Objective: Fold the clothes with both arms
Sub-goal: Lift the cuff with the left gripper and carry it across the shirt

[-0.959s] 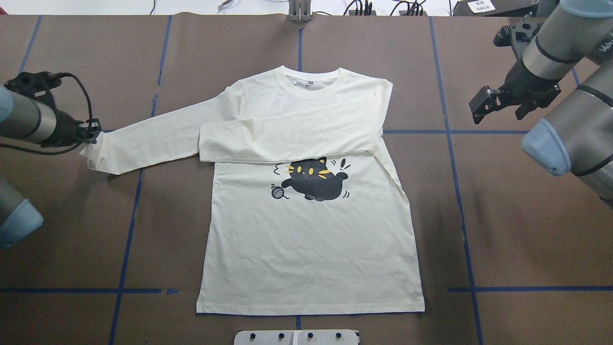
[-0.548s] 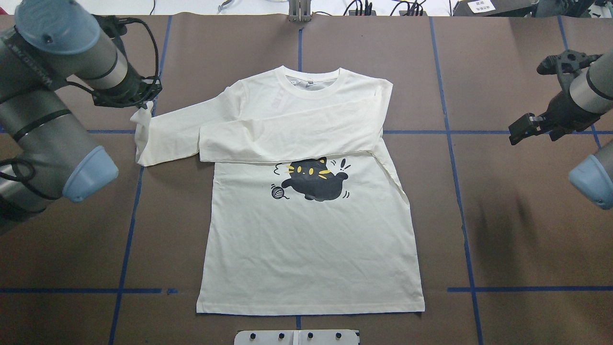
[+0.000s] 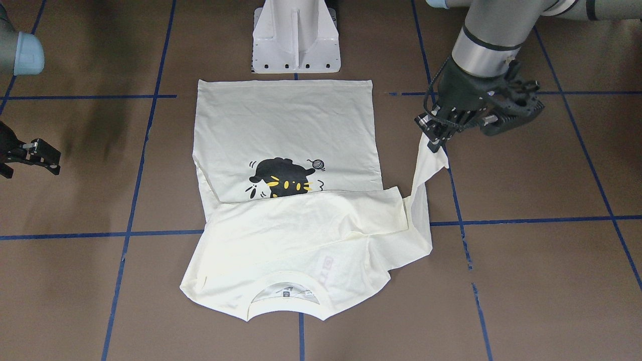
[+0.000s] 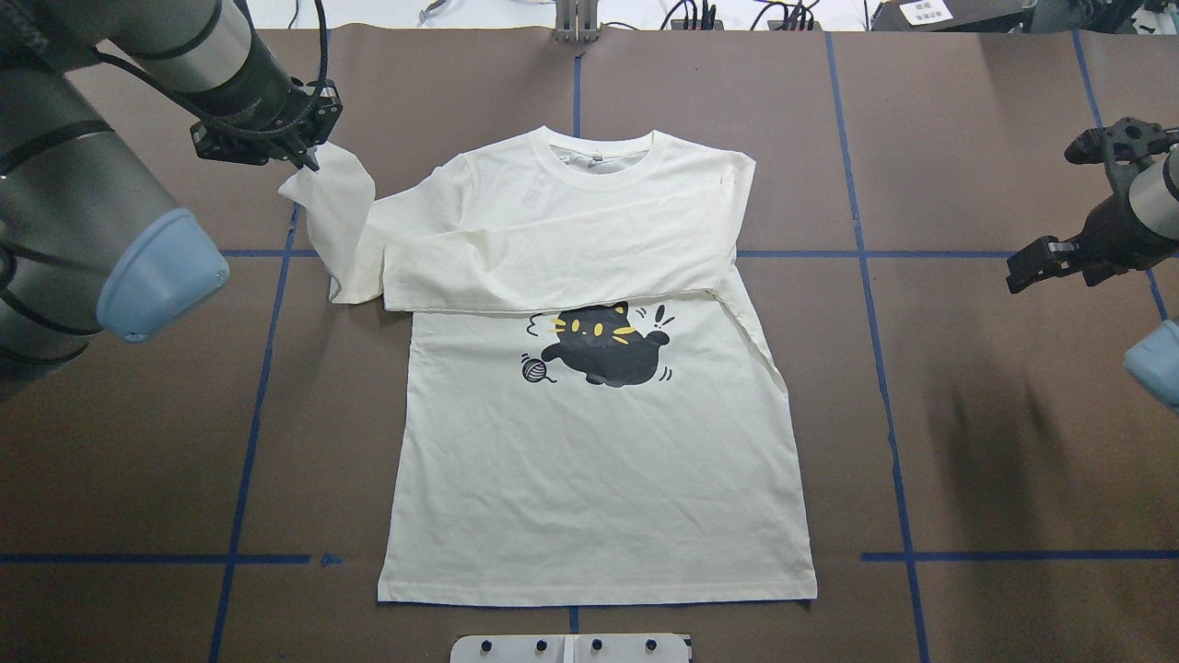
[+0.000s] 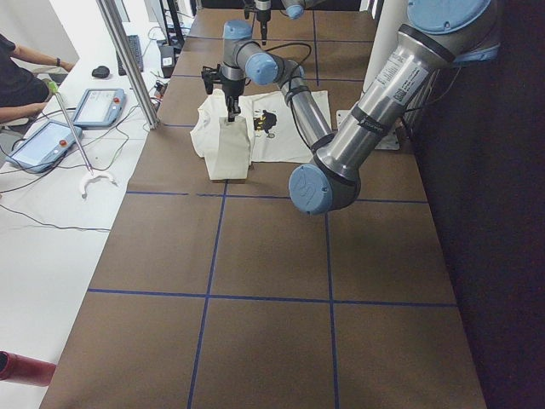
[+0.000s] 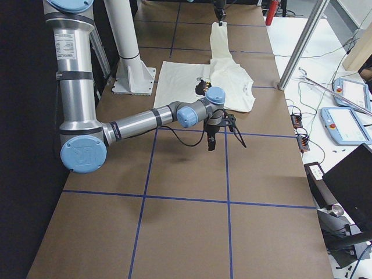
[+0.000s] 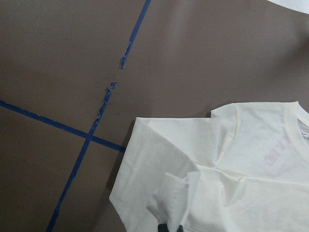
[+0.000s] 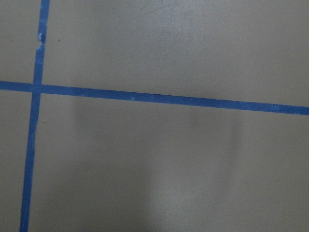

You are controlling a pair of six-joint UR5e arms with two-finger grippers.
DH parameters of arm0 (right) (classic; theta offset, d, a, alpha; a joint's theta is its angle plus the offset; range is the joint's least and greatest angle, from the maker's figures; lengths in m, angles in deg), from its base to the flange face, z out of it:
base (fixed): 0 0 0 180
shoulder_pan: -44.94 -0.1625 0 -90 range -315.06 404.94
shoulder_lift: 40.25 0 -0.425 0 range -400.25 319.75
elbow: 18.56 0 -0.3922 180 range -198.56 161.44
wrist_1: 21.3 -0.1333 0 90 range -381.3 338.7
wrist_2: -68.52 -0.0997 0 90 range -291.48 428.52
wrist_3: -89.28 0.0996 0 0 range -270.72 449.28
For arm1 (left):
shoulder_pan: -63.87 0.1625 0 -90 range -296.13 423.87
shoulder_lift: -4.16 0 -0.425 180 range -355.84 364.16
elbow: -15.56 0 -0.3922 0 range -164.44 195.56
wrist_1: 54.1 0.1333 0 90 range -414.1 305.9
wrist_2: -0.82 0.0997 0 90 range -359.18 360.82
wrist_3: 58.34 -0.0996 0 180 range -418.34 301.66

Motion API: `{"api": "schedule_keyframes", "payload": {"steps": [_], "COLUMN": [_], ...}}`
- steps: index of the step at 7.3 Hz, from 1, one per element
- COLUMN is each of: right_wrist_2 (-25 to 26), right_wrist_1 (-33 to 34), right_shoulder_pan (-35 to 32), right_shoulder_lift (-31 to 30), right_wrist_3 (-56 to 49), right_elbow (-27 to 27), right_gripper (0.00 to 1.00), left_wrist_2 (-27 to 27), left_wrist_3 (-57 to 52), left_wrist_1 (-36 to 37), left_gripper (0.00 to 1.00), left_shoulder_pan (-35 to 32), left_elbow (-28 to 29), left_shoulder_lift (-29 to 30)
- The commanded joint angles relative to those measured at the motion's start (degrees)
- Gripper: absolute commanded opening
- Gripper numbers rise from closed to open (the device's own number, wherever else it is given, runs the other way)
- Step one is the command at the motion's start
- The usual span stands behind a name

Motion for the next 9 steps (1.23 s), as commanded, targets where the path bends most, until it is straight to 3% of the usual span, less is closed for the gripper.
{"api": "schedule_keyframes", "payload": {"steps": [1, 2, 3, 7, 9], "right_wrist_2": [-0.1, -0.1, -0.1, -0.2, -0.3], "right_wrist_1": [-0.1, -0.1, -0.1, -0.1, -0.1], "right_shoulder_pan": [0.0, 0.0, 0.0, 0.0, 0.0], "right_shoulder_lift": [-0.1, -0.1, -0.1, -0.1, -0.1], "right_wrist_3": [0.2, 0.2, 0.3, 0.5, 0.0], "right_elbow": [-0.4, -0.5, -0.5, -0.6, -1.9], "right_gripper": [1.00, 1.00, 1.00, 1.00, 1.00], "left_wrist_2": [-6.2, -8.7, -9.0, -1.8, 1.1], "left_wrist_3": [15.5, 28.5, 37.6, 55.6, 61.3], "left_wrist_1": [0.0, -9.2, -16.9, -38.9, -47.4], "left_gripper": [0.00, 0.00, 0.00, 0.00, 0.00], "left_shoulder_pan": [-0.1, 0.0, 1.1, 6.6, 9.4], "left_elbow": [-0.1, 0.4, 5.0, 39.8, 44.6], "left_shoulder_lift": [6.1, 6.3, 8.0, 25.9, 27.3]}}
